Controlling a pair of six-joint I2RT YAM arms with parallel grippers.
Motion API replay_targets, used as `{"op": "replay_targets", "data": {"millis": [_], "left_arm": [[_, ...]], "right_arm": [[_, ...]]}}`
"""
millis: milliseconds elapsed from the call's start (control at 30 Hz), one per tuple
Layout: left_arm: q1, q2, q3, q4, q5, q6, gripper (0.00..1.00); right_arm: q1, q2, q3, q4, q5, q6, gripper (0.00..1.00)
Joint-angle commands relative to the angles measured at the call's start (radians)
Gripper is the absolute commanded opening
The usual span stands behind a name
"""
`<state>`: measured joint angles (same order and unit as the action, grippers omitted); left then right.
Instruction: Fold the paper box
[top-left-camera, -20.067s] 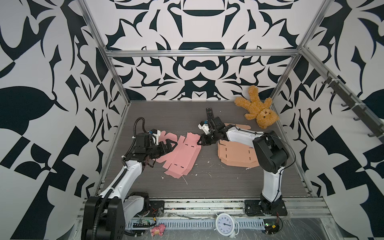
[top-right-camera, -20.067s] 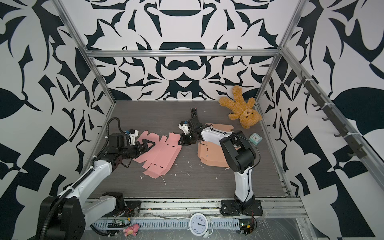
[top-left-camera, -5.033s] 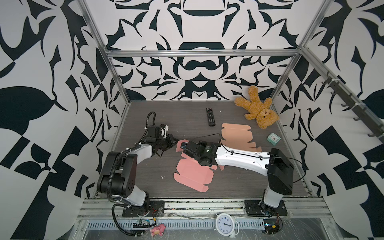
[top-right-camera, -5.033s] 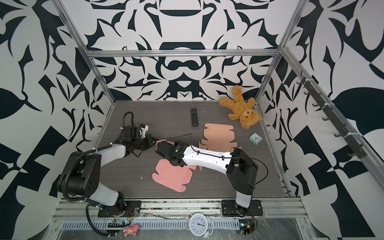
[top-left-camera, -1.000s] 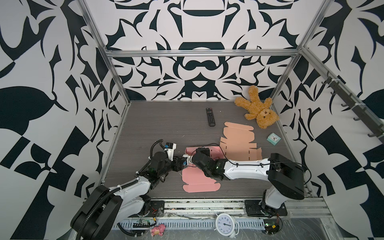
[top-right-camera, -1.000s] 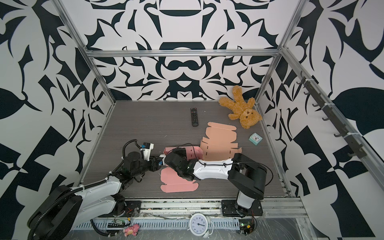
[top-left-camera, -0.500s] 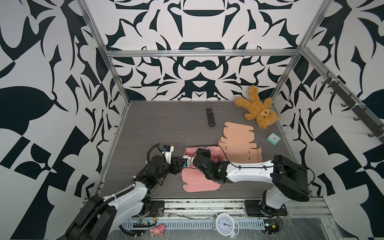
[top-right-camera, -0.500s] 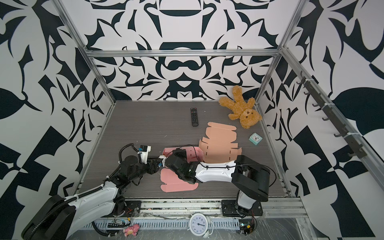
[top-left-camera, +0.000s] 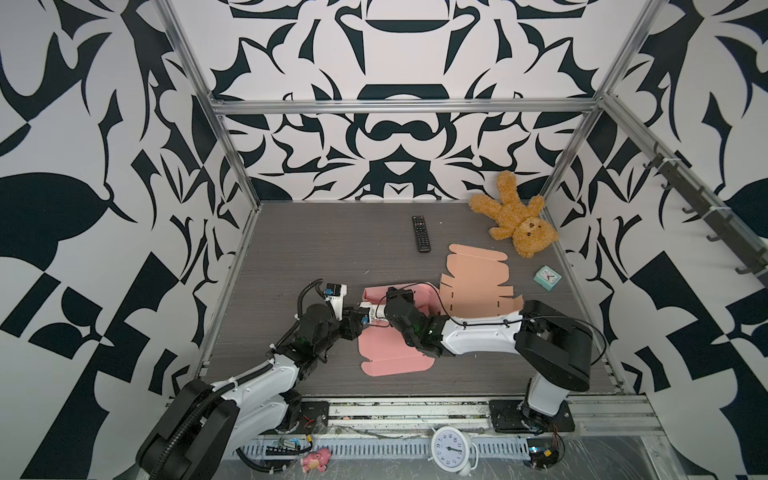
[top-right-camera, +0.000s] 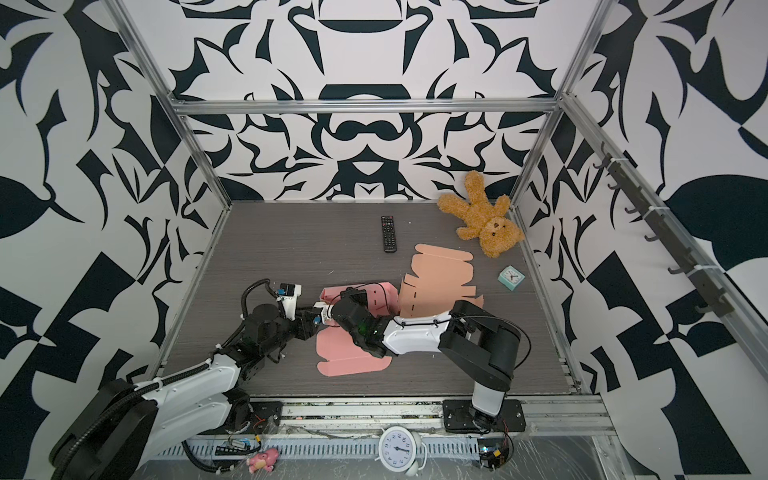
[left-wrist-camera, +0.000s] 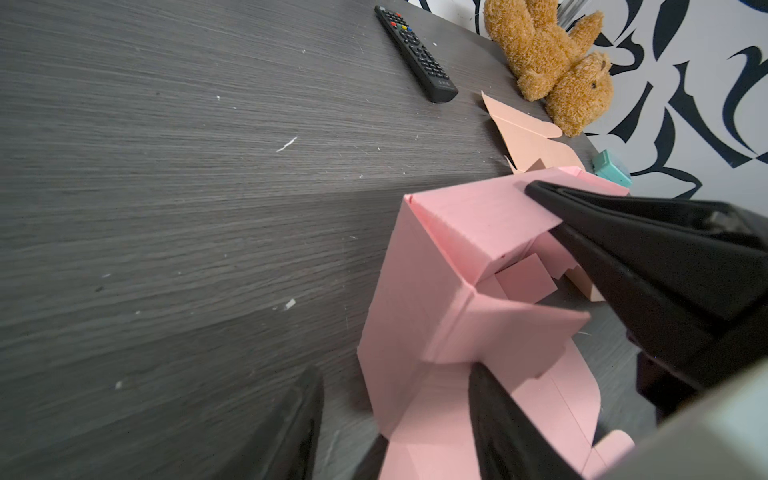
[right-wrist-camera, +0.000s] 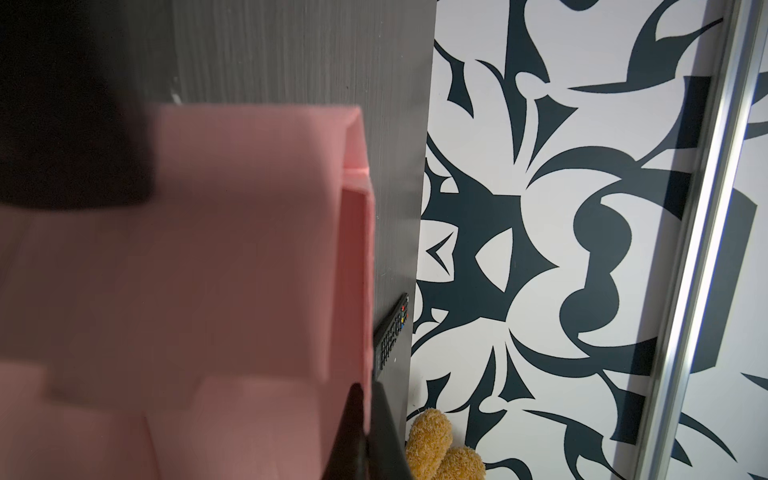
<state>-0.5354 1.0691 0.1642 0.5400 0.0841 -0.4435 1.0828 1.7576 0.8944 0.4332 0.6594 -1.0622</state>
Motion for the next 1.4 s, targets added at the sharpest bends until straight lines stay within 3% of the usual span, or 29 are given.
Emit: {"op": "replay_targets", "data": {"millis": [0, 400, 800, 1100, 1367], "left_arm": [[0.024, 0.065, 0.035, 0.081, 0.016, 0.028, 0.58], [0.098, 0.290, 0.060, 0.297, 0.107, 0.046, 0.57], [0.100, 0.246, 0.020, 0.276, 0.104, 0.030, 0.57], [0.100, 0.278, 0.011, 0.320, 0.127, 0.008, 0.57], [0.101, 0.213, -0.001, 0.269, 0.108, 0.008, 0.57]], "right_arm": [[-0.022, -0.005, 0.052, 0.072, -0.059, -0.015, 0.00], [-0.069, 0.003, 0.092, -0.051, -0.149, 0.034, 0.00], [-0.059, 0.077, 0.092, -0.018, -0.092, -0.018, 0.00], [-0.013, 0.055, 0.041, 0.019, -0.041, -0.008, 0.00], [-0.010, -0.033, 0.008, 0.021, -0.043, 0.033, 0.00]]}}
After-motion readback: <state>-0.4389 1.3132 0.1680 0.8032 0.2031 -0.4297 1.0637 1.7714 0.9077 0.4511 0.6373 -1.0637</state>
